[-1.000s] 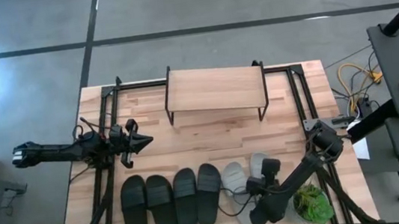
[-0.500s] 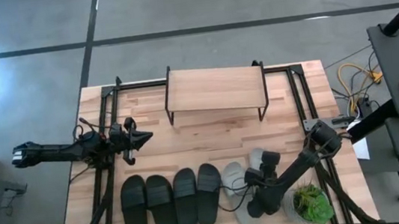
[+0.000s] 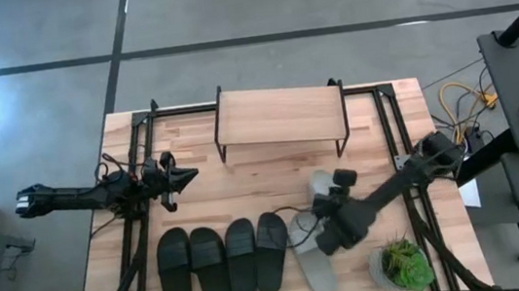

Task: Pick and place slides into the shelf
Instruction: Put the right gray slide under the shelf

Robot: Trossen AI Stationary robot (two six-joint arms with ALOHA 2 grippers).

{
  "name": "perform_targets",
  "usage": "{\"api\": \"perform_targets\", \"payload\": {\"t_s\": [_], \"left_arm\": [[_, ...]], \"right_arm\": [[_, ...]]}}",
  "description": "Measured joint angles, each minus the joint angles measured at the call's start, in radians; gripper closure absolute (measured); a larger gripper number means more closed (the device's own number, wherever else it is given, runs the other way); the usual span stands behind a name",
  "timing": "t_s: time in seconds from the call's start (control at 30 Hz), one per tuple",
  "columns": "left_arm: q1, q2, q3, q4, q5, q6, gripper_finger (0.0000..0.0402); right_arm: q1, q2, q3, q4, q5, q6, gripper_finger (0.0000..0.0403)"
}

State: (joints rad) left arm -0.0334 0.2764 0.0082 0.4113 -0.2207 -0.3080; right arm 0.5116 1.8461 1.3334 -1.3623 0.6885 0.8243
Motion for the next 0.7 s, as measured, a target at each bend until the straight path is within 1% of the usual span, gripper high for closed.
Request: {"api": "perform_targets", "payload": {"t_s": [0.1,0.23,0.33,0.43,0.53,0.6,0.7], "left_arm": [[0.000,-0.002,0.000,0.000,-0.008,0.000,0.0402],[0.000,-0.003,0.000,0.000,-0.009,0.000,0.0402],[0.000,-0.001,0.000,-0.001,-0.010,0.000,0.0402],[0.000,-0.002,0.000,0.000,-0.016,0.000,0.0402],[0.000,-0.002,0.000,-0.001,-0.016,0.000,0.0402],[0.000,-0.002,0.000,-0.001,-0.015,0.000,0.0402],[0.000,-0.002,0.000,0.000,-0.015,-0.001,0.0402]], "right_arm": [[-0.058,-0.026,-0.075,0.118,-0.001,-0.095,0.0390],[-0.127,-0.060,-0.169,0.121,0.051,-0.113,0.0390],[-0.187,-0.081,-0.233,0.185,0.066,-0.166,0.0390],[-0.238,-0.103,-0.278,0.338,0.069,-0.295,0.0390],[-0.274,-0.104,-0.290,0.464,0.075,-0.432,0.0390],[-0.297,-0.095,-0.303,0.487,0.080,-0.476,0.0390],[-0.331,-0.079,-0.337,0.476,0.098,-0.485,0.0390]]}}
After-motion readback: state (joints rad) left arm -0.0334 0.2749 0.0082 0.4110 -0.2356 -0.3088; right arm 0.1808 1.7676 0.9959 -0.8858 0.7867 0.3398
